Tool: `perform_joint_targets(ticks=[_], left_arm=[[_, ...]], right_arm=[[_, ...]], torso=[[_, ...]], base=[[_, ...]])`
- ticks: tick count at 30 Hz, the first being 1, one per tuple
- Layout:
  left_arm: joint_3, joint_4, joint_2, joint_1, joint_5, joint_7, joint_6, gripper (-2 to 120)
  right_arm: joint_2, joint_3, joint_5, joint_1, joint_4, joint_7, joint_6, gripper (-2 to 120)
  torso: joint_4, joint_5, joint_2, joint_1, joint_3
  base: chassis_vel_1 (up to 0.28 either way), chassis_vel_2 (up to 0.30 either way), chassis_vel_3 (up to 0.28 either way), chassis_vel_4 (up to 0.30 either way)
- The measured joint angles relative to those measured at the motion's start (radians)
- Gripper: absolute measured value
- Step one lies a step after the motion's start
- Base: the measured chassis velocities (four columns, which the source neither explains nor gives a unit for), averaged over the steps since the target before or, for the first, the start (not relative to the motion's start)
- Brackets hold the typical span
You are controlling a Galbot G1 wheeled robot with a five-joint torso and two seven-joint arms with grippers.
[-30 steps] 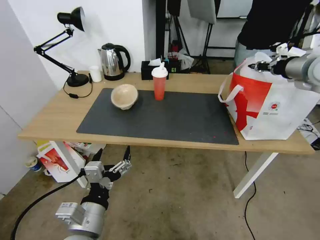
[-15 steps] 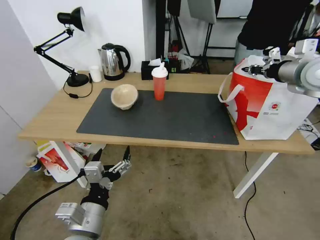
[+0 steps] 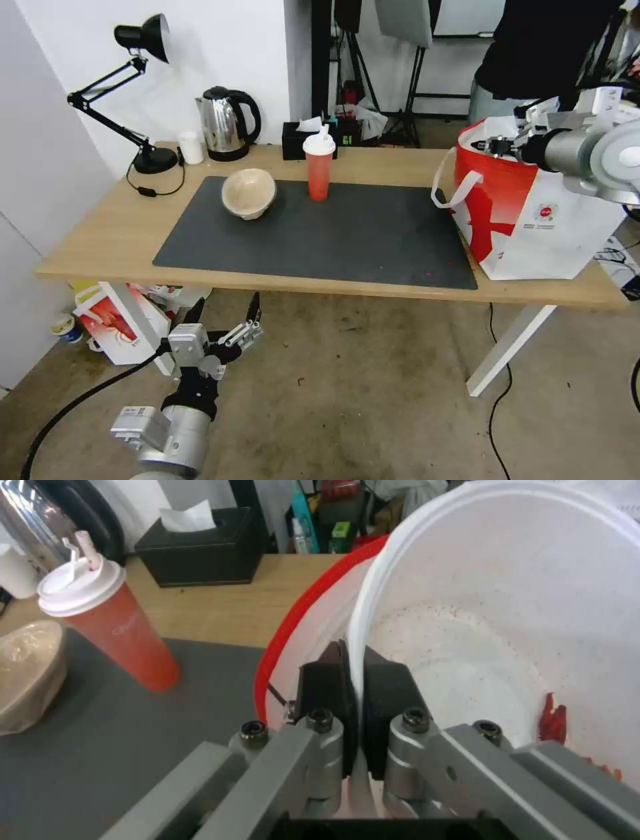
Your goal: Pick up the trash from the table and place it into the takeout bag.
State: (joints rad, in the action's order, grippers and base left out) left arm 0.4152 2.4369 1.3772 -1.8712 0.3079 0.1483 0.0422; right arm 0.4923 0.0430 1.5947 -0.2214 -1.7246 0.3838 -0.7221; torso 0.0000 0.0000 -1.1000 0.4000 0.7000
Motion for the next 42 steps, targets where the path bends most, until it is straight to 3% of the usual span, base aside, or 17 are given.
perform_joint_targets(ticks=[26, 37, 39, 42], left_arm=[[-0.003, -0.016, 0.001, 0.009, -0.002, 0.0, -0.002, 100], [-0.004, -0.016, 0.0, 0.008, -0.001, 0.0, -0.002, 100], [-0.005, -0.016, 0.0, 0.008, -0.001, 0.0, -0.002, 100], [-0.007, -0.006, 0.002, 0.002, 0.0, 0.001, -0.002, 100]], right_arm=[[0.031, 0.03, 0.036, 0.038, 0.018, 0.037, 0.0, 0], [0.013, 0.03, -0.025, 0.035, 0.018, 0.039, 0.0, 40], [0.01, 0.029, -0.027, 0.033, 0.017, 0.039, 0.0, 41], [-0.002, 0.027, -0.036, 0.029, 0.008, 0.042, 0.0, 59]], torso=[[0.0001, 0.0001, 0.0, 0.0, 0.0], [0.0, 0.0, 0.0, 0.0, 0.0], [0.0001, -0.0001, 0.0, 0.0, 0.0], [0.0001, 0.0, 0.0, 0.0, 0.0]], base=[[0.0, 0.0, 0.0, 0.0], [0.0, 0.0, 0.0, 0.0], [0.0, 0.0, 0.0, 0.0], [0.0, 0.0, 0.0, 0.0]])
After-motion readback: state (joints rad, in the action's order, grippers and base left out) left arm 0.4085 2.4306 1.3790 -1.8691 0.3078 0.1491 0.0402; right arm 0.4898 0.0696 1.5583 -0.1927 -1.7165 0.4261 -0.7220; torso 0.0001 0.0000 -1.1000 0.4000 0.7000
